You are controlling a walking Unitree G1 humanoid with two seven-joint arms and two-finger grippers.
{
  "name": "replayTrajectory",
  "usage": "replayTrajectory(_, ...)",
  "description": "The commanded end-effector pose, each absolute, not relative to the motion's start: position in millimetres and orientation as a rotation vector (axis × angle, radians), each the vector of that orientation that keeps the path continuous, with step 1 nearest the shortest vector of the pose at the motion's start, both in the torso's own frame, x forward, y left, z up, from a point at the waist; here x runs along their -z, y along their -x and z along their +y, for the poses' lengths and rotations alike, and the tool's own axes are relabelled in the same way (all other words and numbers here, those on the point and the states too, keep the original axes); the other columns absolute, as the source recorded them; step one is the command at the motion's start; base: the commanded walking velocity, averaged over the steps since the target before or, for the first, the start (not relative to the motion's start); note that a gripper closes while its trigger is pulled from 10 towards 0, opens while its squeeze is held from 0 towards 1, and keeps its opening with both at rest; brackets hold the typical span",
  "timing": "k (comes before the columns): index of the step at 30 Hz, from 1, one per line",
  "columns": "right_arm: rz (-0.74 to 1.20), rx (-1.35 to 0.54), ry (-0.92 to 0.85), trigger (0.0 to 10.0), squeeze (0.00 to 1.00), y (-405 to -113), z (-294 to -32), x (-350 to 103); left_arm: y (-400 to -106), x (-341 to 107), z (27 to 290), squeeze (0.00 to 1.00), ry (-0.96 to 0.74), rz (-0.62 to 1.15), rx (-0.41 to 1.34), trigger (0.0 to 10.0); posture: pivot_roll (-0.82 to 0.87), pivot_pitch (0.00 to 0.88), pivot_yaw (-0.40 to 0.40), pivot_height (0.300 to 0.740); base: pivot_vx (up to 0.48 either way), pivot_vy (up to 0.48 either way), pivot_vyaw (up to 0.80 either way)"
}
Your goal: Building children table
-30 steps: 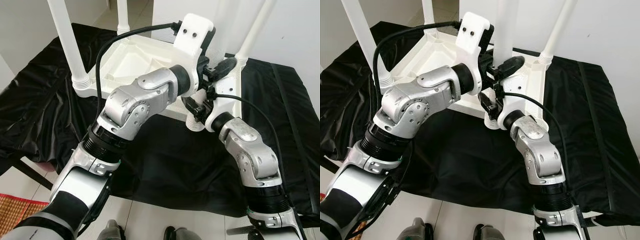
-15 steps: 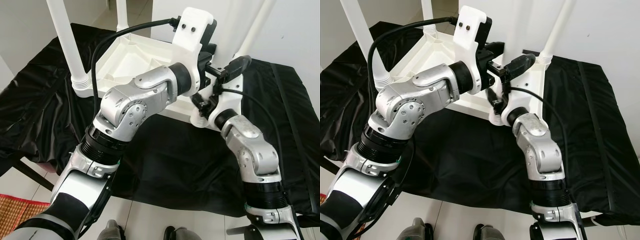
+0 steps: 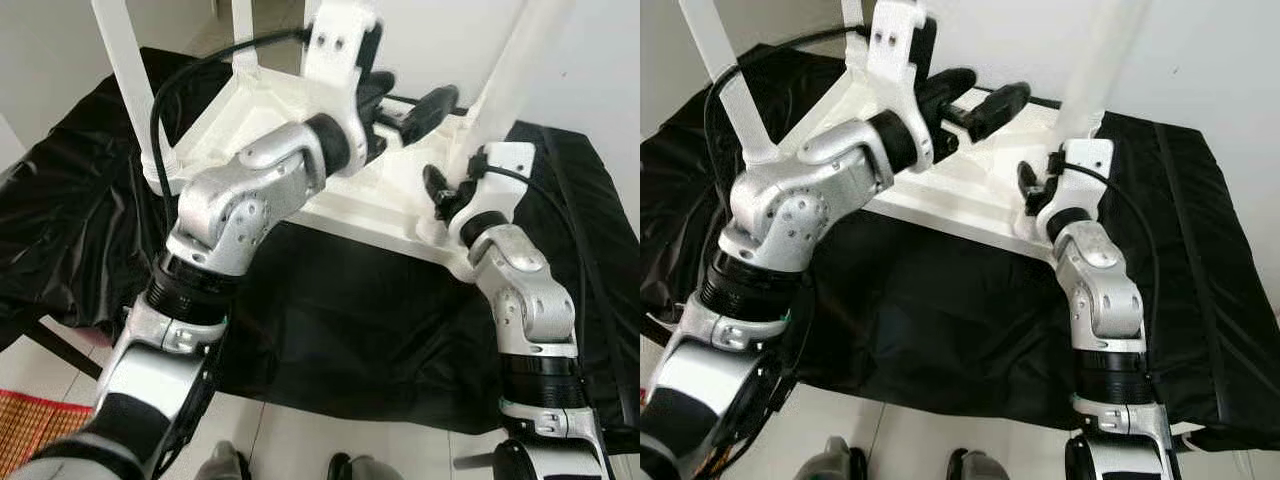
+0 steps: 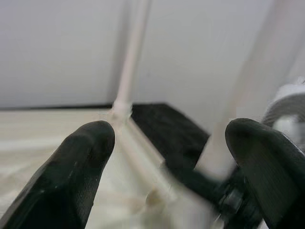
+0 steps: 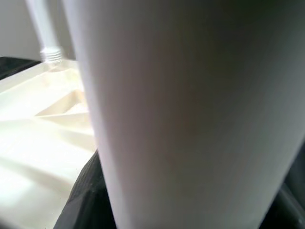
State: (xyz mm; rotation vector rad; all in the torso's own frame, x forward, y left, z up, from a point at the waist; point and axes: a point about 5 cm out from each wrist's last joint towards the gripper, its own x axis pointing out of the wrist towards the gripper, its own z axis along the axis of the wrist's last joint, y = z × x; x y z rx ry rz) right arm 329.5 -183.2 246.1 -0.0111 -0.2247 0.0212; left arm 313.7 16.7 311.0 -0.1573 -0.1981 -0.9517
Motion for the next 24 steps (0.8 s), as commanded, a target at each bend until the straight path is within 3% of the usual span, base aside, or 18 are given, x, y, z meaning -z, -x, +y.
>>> replayTrajectory(1, -0.247, 0.048, 0.006, 10.0, 0.0, -328, -195, -244, -313, -302, 12, 0.0, 0.124, -0.189, 0.981, 10.0, 0.02, 0.119, -0.048, 0.74, 0.0, 0.0, 0.0)
replayTrajectory(9, -0.305, 0.129, -0.009, 10.0, 0.0, -322, -208, -230, -319, -251, 9, 0.0, 0.033, -0.131, 0.878, 10.0, 0.02, 0.117, -0.042, 0.74, 0.0, 0.0, 0.0)
replayTrajectory(24, -0.311, 0.236, -0.015, 10.0, 0.0, -318, -228, -210, -322, -220, 16, 0.0, -0.052, -0.134, 0.776, 10.0, 0.02, 0.121, -0.038, 0.74, 0.0, 0.0, 0.0)
